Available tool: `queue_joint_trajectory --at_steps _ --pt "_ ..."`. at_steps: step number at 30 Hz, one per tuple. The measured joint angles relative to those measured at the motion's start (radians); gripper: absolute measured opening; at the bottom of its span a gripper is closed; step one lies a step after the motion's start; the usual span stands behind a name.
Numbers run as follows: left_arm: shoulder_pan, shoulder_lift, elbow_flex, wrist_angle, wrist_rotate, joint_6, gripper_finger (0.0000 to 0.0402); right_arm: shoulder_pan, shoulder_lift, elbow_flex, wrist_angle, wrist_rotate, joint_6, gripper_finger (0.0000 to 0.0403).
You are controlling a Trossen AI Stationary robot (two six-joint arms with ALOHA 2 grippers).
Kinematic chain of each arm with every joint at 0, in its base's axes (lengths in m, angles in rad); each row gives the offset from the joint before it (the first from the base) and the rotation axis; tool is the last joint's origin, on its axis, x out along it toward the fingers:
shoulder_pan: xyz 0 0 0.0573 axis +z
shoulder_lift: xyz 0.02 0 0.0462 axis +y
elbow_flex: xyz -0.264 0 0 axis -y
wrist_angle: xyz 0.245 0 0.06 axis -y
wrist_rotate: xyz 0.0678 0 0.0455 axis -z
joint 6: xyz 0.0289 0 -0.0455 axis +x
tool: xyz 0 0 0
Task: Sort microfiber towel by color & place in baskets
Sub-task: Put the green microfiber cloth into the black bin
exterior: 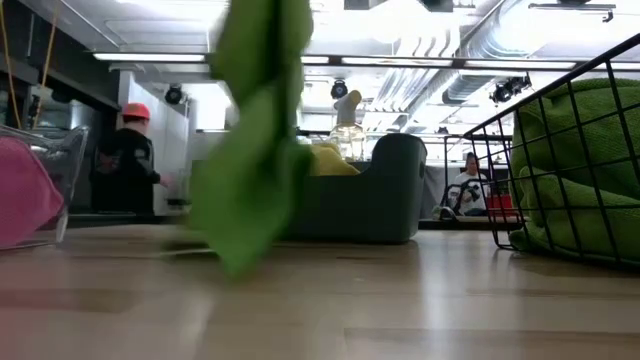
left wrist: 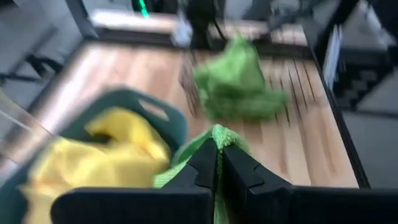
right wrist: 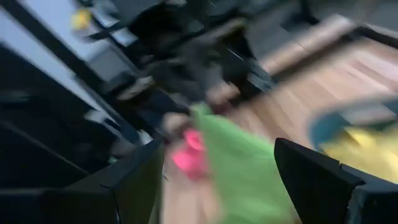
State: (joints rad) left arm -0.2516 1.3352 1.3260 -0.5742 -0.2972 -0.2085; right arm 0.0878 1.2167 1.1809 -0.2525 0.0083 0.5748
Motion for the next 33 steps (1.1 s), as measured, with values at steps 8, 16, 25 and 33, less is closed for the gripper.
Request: queue_joint_trajectory --at_steps 8,16,25,33 --pt "0.036 -0.023 0.146 0.004 -0.039 0.038 0.0 0.083 0.146 0.0 0.282 0.085 -0.17 0.0303" --pt "0.033 -0.018 0.194 0.056 -0.081 0.057 0.0 0.098 0.255 0.07 0.287 0.239 -0.263 0.0303" --pt "0.05 -0.003 0.195 0.209 -0.077 0.088 0.0 0.099 0.38 0.183 0.285 0.199 -0.323 0.0303" --pt "0.047 -0.003 0.195 0.316 -0.072 0.117 0.0 0.099 0.434 0.259 0.283 0.218 -0.343 0.0297"
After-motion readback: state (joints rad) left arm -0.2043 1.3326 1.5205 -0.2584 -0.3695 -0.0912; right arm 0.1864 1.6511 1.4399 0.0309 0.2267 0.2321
